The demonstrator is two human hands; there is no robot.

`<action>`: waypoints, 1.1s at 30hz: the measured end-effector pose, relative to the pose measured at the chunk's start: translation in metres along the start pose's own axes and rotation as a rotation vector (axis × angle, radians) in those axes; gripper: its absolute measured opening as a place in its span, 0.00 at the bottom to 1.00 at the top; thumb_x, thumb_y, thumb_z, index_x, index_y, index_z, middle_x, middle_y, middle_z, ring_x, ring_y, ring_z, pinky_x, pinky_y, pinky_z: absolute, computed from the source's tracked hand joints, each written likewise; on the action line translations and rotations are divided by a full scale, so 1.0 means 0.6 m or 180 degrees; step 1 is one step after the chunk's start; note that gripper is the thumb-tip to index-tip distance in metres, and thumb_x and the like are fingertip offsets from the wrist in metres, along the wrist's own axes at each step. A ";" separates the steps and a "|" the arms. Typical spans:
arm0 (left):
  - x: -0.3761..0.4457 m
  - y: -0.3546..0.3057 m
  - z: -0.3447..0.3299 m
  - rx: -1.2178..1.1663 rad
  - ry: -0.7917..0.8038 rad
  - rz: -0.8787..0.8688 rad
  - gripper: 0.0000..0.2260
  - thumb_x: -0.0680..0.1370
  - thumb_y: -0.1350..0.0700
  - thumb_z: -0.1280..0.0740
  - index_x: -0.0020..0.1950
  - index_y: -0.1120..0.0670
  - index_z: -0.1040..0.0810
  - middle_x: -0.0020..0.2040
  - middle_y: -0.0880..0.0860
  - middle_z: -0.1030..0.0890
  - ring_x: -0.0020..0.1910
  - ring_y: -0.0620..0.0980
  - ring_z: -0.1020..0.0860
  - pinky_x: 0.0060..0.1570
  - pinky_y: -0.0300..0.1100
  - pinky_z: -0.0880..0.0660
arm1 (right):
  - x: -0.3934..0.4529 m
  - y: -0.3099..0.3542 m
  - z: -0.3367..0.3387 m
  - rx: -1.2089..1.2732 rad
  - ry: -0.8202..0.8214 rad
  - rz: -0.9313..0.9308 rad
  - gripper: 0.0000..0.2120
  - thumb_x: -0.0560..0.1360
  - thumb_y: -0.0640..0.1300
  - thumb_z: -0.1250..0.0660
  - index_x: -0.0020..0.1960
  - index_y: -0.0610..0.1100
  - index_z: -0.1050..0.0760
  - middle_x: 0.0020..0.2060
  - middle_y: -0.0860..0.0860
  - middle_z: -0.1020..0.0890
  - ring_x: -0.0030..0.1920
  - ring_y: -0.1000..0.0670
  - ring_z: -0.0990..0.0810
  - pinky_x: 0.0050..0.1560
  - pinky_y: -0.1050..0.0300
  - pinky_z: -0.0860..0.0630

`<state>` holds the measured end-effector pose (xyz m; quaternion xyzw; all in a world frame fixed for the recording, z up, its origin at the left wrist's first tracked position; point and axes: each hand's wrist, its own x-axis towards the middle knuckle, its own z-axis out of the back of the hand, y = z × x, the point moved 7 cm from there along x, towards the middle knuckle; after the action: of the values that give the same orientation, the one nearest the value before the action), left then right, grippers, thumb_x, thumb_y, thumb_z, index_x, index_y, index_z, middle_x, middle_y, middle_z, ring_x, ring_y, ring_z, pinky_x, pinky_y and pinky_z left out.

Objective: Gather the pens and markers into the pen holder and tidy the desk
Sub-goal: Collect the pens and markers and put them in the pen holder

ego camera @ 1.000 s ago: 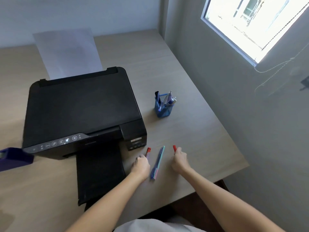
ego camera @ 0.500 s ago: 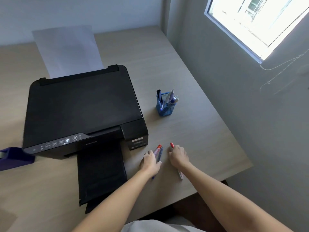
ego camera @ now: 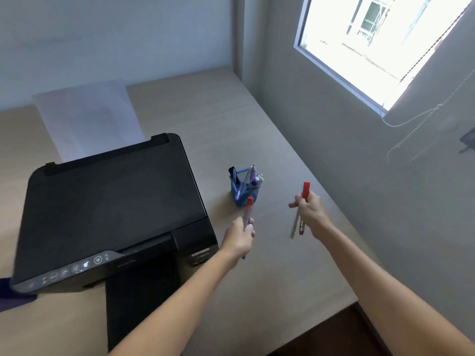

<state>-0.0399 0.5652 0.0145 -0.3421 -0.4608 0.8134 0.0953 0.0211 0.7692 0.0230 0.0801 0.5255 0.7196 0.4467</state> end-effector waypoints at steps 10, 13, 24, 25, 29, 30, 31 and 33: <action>0.150 -0.139 0.118 -0.2397 -0.0671 -0.0073 0.14 0.78 0.72 0.40 0.40 0.54 0.30 0.42 0.53 0.21 0.53 0.53 0.21 0.61 0.49 0.26 | 0.087 0.161 -0.057 0.1554 0.0157 0.0433 0.10 0.76 0.37 0.34 0.38 0.46 0.27 0.34 0.49 0.24 0.35 0.52 0.25 0.42 0.57 0.25; 0.184 -0.103 0.096 -0.1933 -0.0832 0.0133 0.16 0.76 0.72 0.36 0.35 0.54 0.28 0.42 0.53 0.20 0.52 0.54 0.21 0.57 0.47 0.24 | 0.109 0.153 -0.093 0.0862 0.0132 0.0530 0.08 0.74 0.40 0.31 0.38 0.48 0.24 0.34 0.49 0.20 0.36 0.50 0.22 0.46 0.50 0.22; 0.197 -0.093 0.094 -0.1382 -0.0964 -0.0043 0.21 0.72 0.35 0.34 0.32 0.51 0.24 0.36 0.57 0.19 0.41 0.55 0.19 0.48 0.50 0.22 | 0.127 0.143 -0.134 -0.0248 0.0438 0.0941 0.15 0.75 0.60 0.38 0.45 0.49 0.23 0.45 0.47 0.21 0.45 0.48 0.22 0.45 0.57 0.29; 0.196 -0.094 0.091 -0.1368 -0.0937 -0.0039 0.25 0.71 0.31 0.38 0.32 0.52 0.25 0.36 0.58 0.20 0.39 0.54 0.20 0.45 0.48 0.23 | 0.125 0.144 -0.138 -0.0160 0.0495 0.0924 0.17 0.77 0.60 0.42 0.45 0.49 0.24 0.45 0.47 0.21 0.45 0.48 0.23 0.46 0.56 0.28; 0.210 -0.091 0.080 -0.1375 -0.1069 -0.0192 0.29 0.67 0.26 0.41 0.29 0.53 0.31 0.38 0.59 0.29 0.36 0.55 0.27 0.39 0.51 0.26 | 0.124 0.138 -0.153 0.0010 0.0565 0.0888 0.18 0.81 0.51 0.48 0.43 0.46 0.23 0.40 0.45 0.21 0.42 0.47 0.23 0.47 0.52 0.27; 0.218 -0.086 0.076 -0.1266 -0.1069 -0.0153 0.27 0.67 0.27 0.40 0.27 0.51 0.32 0.40 0.58 0.30 0.38 0.57 0.27 0.41 0.54 0.24 | 0.124 0.134 -0.156 0.0011 0.0583 0.0888 0.15 0.81 0.47 0.47 0.43 0.45 0.24 0.38 0.46 0.22 0.39 0.48 0.24 0.45 0.52 0.27; 0.223 -0.082 0.072 -0.1138 -0.1047 -0.0074 0.24 0.68 0.30 0.39 0.26 0.49 0.31 0.42 0.58 0.31 0.40 0.59 0.27 0.44 0.56 0.23 | 0.123 0.130 -0.159 0.0033 0.0621 0.0871 0.13 0.81 0.44 0.46 0.44 0.45 0.24 0.37 0.47 0.23 0.38 0.49 0.26 0.43 0.53 0.27; 0.222 -0.082 0.065 -0.1000 -0.0870 0.0083 0.15 0.70 0.36 0.35 0.30 0.44 0.29 0.48 0.57 0.31 0.44 0.58 0.26 0.49 0.54 0.22 | 0.121 0.122 -0.163 0.0197 0.0714 0.0771 0.11 0.81 0.43 0.46 0.48 0.47 0.25 0.38 0.48 0.24 0.38 0.50 0.26 0.41 0.55 0.28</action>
<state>-0.1725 0.6285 0.0057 -0.2451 -0.5861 0.7715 -0.0332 -0.1199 0.7513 0.0155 0.0757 0.5805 0.7561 0.2926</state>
